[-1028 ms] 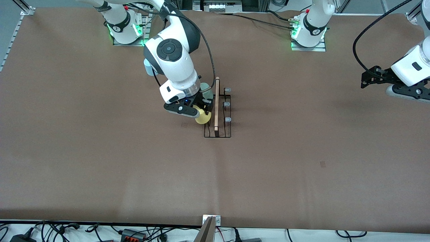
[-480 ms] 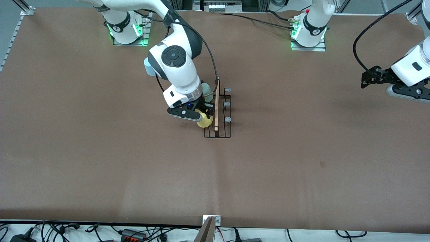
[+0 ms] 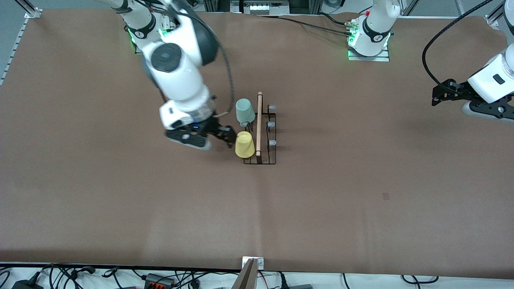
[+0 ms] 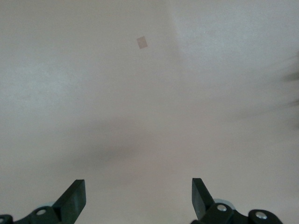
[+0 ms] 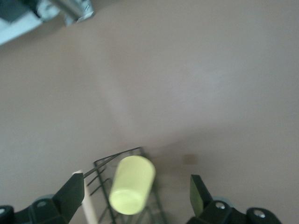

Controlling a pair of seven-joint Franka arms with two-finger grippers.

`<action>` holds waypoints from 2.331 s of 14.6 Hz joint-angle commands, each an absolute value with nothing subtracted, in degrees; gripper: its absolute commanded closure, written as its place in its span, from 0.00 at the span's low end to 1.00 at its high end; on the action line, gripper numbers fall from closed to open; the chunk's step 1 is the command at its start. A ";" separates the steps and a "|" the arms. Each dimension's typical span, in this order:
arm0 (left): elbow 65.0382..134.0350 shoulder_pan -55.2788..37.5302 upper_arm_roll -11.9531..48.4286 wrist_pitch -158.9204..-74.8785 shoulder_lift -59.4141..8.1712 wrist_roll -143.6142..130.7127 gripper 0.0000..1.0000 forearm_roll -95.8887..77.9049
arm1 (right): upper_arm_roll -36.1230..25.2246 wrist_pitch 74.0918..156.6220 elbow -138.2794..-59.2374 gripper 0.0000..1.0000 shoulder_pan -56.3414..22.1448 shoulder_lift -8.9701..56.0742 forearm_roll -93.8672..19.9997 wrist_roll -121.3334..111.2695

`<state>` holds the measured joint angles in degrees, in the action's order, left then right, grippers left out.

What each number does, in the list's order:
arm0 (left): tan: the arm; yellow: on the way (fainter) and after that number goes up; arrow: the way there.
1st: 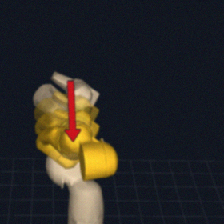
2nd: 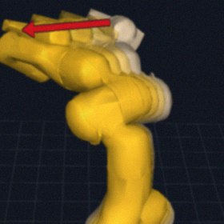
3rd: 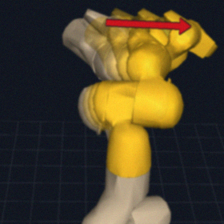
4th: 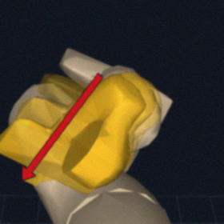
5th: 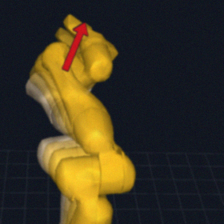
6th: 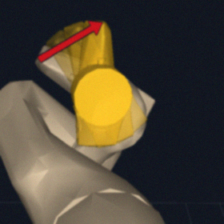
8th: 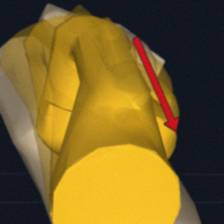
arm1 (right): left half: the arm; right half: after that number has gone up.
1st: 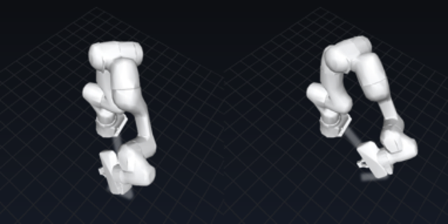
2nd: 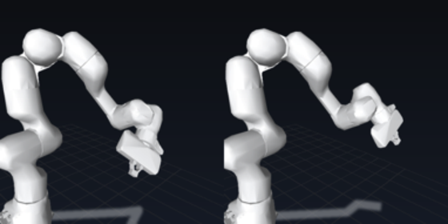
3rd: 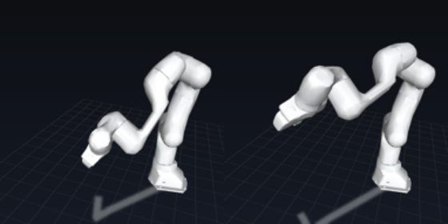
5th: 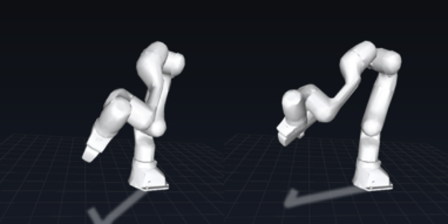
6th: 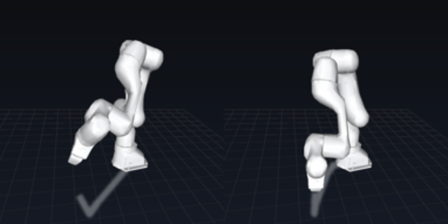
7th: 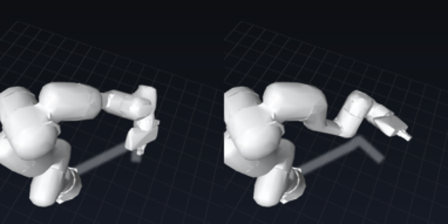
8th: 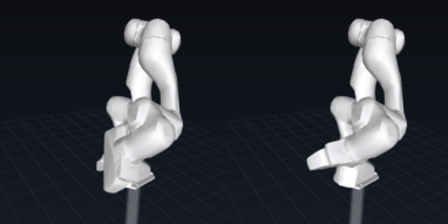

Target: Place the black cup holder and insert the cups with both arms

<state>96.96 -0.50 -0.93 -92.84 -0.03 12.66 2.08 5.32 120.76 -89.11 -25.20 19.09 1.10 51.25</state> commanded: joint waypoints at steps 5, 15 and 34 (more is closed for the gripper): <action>96.24 -0.26 -1.23 -93.08 -0.18 13.18 0.00 1.32 | 5.89 103.82 -93.78 0.00 0.05 4.49 -0.35 19.82; 96.24 -0.26 -1.41 -93.08 -0.18 13.18 0.00 1.32 | 5.54 91.85 -90.88 0.00 9.85 1.05 0.70 1.10; 96.15 -0.26 -1.58 -93.16 0.18 13.10 0.00 1.41 | 4.22 89.29 -86.49 0.00 3.96 5.01 1.41 4.57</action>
<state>96.94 -0.39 -1.36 -93.48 -0.03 12.66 2.08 4.05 89.31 -86.62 4.16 5.36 0.73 3.56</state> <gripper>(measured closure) 0.000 0.000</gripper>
